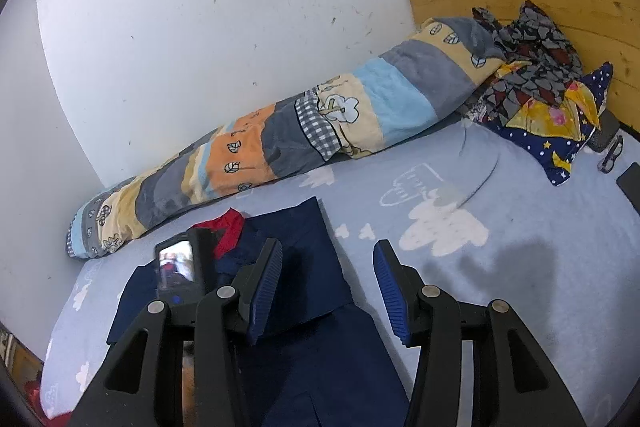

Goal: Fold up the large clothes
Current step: 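Lift the sleeve with the left gripper, lay it across the front, release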

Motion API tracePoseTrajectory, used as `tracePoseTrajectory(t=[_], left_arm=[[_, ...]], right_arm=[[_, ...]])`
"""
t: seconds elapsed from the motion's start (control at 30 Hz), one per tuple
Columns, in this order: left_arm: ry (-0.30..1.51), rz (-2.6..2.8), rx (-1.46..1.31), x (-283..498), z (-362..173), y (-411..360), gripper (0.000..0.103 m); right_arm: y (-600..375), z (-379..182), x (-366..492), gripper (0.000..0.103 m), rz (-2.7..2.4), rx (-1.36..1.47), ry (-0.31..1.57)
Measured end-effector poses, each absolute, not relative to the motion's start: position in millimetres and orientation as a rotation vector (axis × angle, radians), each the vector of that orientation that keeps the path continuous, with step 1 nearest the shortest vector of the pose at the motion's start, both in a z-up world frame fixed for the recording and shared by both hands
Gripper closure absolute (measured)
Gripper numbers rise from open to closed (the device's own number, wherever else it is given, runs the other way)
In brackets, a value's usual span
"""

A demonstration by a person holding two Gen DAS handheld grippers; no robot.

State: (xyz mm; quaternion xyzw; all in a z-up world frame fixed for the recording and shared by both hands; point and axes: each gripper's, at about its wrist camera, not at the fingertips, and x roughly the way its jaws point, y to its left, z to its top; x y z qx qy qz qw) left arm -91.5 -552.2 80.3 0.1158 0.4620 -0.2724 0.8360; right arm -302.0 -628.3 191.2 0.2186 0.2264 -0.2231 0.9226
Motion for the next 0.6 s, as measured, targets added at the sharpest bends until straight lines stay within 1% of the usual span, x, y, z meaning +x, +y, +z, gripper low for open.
tracePoseTrajectory(t=[0.13, 0.27, 0.43, 0.6], left_arm=[[0.929, -0.726, 0.355, -129.0, 96.2, -569.2, 0.018], [0.887, -0.751, 0.377, -135.4, 111.6, -543.6, 0.018], [0.9, -0.57, 0.328, -85.4, 111.4, -462.1, 0.018], [0.986, -0.3, 0.292, -22.7, 84.7, -360.9, 0.018]], right_arm=[[-630.5, 190.5, -303.1, 0.053, -0.474, 0.465, 0.461], [-635.4, 187.6, -303.7, 0.052, -0.5, 0.501, 0.46], [-636.4, 181.9, -298.8, 0.051, -0.492, 0.514, 0.495], [-628.6, 176.0, -289.2, 0.051, -0.471, 0.504, 0.529]])
